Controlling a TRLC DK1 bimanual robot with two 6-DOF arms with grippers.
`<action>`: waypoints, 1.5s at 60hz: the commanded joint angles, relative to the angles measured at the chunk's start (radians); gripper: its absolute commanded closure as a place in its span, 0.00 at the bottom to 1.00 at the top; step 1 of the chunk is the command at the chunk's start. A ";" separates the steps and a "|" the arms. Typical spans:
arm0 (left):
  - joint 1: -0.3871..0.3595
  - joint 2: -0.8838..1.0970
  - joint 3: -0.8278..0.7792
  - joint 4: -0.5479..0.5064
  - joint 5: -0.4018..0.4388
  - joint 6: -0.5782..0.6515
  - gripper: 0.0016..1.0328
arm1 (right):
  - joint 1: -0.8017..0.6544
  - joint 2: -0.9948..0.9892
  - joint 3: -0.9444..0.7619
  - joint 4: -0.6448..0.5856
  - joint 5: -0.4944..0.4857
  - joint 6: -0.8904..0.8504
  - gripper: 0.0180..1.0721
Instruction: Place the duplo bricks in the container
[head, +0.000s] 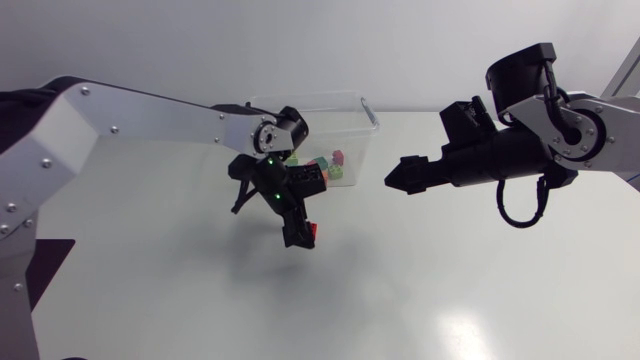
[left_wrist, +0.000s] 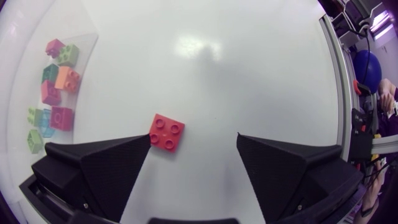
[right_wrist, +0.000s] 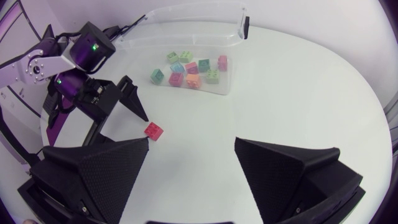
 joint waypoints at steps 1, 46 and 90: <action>0.014 -0.060 -0.018 0.005 0.009 0.057 0.05 | -0.005 0.000 -0.026 0.000 -0.005 -0.011 0.05; 0.025 0.142 0.036 0.014 -0.046 0.318 0.05 | -0.002 0.026 -0.031 0.007 0.000 -0.012 0.05; 0.025 0.182 0.113 0.007 -0.023 0.320 0.39 | -0.015 0.026 -0.045 0.009 -0.005 -0.026 0.05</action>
